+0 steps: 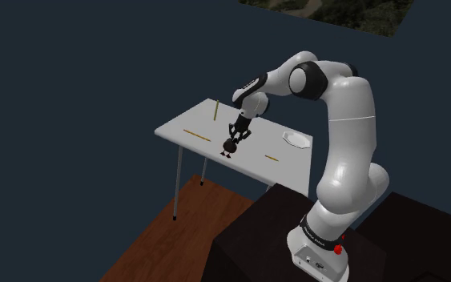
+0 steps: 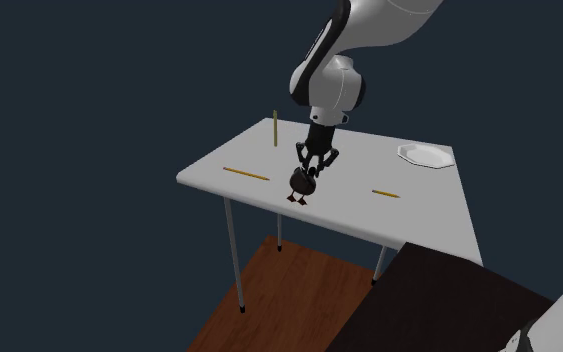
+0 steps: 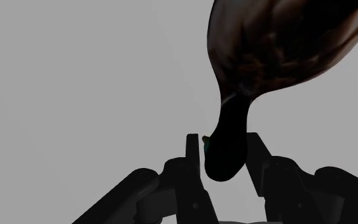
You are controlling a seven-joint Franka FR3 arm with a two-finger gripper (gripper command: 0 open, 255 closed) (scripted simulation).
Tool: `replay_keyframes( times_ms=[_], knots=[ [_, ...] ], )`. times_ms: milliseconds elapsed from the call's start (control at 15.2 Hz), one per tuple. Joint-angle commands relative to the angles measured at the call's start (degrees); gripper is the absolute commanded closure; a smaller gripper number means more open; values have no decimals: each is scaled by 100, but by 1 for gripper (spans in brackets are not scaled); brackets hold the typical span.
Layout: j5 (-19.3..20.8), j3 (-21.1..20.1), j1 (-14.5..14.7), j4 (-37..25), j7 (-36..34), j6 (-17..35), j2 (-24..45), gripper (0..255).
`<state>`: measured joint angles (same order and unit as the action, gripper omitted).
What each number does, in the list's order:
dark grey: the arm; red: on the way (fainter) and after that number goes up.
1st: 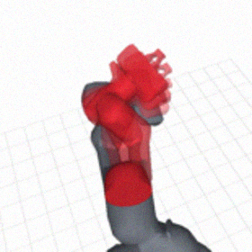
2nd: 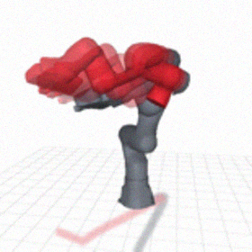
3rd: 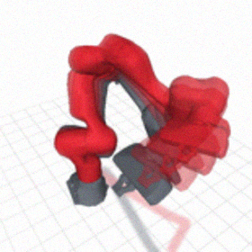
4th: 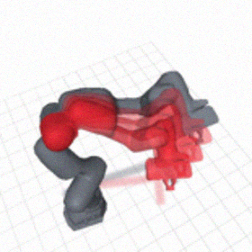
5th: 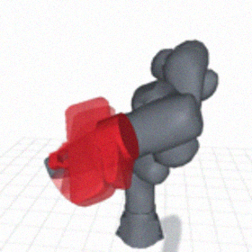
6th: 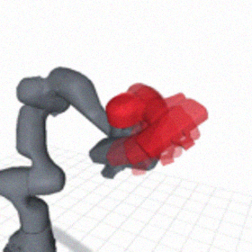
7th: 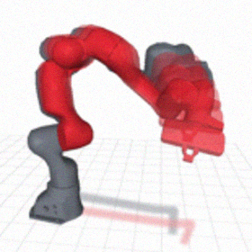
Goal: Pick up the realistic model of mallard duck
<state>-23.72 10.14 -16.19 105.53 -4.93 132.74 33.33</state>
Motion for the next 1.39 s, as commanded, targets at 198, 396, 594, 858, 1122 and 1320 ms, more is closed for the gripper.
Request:
replay_keyframes(
  times_ms=[198,396,594,858,1122,1320],
  knots=[
    [-1,-1,0,3,2,1,0,255],
    [22,12,14,-2,-29,-52,-52,255],
    [86,52,38,4,-94,-201,-215,255],
    [173,101,68,-4,-182,-407,-423,255],
    [258,145,93,-34,-269,-621,-619,255],
    [320,175,109,-69,-334,-786,-759,255]
  ],
)
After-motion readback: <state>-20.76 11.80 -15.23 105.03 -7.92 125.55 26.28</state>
